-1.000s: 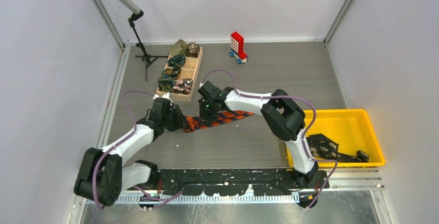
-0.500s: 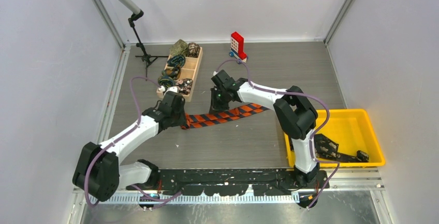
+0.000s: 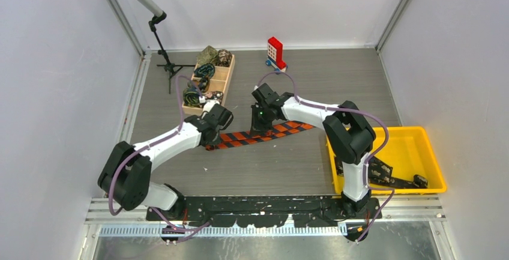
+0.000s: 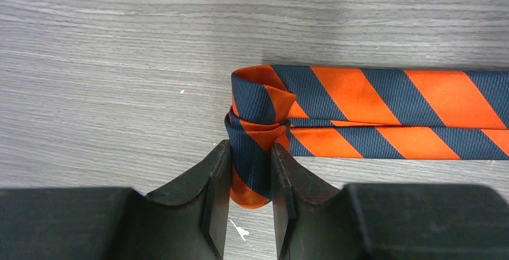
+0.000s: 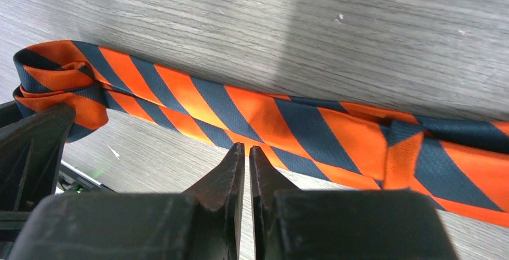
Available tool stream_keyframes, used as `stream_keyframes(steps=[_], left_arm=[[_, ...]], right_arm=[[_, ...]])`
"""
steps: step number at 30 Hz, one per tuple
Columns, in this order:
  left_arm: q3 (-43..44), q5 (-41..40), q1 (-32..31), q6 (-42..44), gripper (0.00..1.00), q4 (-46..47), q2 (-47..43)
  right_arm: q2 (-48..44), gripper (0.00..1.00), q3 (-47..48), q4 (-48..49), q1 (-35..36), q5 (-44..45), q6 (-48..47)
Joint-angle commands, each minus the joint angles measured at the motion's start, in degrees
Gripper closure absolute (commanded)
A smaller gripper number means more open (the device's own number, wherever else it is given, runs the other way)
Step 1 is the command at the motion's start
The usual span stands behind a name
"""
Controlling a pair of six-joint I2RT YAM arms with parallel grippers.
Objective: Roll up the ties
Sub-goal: Roll the tie at the center of the board.
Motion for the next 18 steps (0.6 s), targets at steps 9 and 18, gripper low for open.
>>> stream_keyframes(steps=[9,18], left_arm=[[7.2,-15.2,-5.6,-3.7,0.72,-7.9,8.2],[11.1,-20.6,-8.7,-6.9,0.73,-11.6,15.2]], right_arm=[[-8.5,0.82,-4.4,0.6,-3.5,0.4,-1.3],[-13.4,0.73,-7.6,0.7,-6.1,0.6,-1.5]])
